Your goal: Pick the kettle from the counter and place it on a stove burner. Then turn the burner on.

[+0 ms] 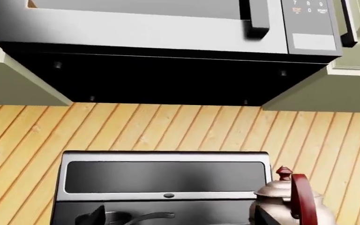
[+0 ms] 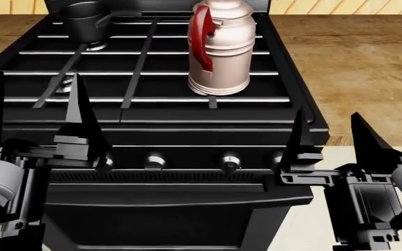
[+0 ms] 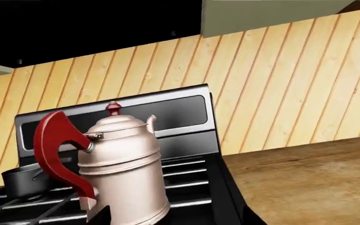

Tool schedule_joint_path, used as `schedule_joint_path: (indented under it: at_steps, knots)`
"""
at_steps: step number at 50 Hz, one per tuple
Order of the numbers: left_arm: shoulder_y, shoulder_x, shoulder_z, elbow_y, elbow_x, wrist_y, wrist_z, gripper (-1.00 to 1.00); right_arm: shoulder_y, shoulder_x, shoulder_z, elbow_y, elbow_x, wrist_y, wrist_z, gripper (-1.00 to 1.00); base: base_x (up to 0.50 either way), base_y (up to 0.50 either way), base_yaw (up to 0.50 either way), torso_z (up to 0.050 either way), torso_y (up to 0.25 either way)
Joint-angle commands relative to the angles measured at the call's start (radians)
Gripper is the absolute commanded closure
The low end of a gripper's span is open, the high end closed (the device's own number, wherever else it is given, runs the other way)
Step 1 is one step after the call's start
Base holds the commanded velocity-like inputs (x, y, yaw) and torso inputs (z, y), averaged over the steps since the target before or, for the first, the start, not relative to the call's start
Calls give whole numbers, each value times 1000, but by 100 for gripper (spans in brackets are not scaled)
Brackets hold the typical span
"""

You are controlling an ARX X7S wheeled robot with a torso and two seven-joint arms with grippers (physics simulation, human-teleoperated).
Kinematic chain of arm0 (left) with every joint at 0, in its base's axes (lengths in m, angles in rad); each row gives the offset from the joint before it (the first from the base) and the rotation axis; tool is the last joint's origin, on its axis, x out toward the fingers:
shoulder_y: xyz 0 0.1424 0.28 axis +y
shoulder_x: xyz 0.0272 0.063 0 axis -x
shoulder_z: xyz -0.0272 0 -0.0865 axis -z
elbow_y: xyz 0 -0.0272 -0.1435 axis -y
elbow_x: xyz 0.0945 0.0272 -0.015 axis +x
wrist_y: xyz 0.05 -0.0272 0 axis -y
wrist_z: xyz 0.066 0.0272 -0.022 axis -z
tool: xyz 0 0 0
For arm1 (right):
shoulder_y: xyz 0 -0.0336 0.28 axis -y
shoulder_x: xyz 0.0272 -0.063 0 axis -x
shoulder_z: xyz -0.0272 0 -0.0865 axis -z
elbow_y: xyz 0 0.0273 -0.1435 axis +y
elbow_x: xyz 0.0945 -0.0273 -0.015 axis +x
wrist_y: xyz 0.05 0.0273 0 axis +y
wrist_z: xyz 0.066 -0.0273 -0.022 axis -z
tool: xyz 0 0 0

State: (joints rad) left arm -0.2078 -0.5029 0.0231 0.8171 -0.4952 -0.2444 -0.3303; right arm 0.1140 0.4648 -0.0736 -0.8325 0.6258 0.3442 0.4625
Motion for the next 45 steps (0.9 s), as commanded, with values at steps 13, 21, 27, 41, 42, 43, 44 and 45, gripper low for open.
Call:
schedule_joint_path:
  at_steps: [13,21,27,41,42,43,44,45]
  knots:
    - [3,-1,12,5,18,22,0,-100,-125,25,28,-32,61,-41,-19,-100,0,0,0,-50,-105]
    - [8,3,-4,10,-6,33,-5,-100,-129,63,22,-23,154,56,24,-100,0,0,0,0,0]
    - [9,1,-5,13,-9,35,-6,-100,-125,80,15,4,203,104,38,-100,0,0,0,0,0]
    - [11,-4,-5,15,-8,41,-9,-100,-134,90,24,37,253,124,48,-100,0,0,0,0,0]
    - [11,-4,-5,15,-8,41,-9,-100,-134,90,26,38,257,124,48,-100,0,0,0,0,0]
    - [11,-4,-5,15,-8,41,-9,-100,-133,90,26,39,262,125,48,-100,0,0,0,0,0]
    - [11,-4,-4,15,-8,42,-9,-100,-133,91,26,40,266,126,48,-100,0,0,0,0,0]
    - [11,-5,-4,14,-8,42,-9,-100,-132,91,25,40,270,128,48,-100,0,0,0,0,0]
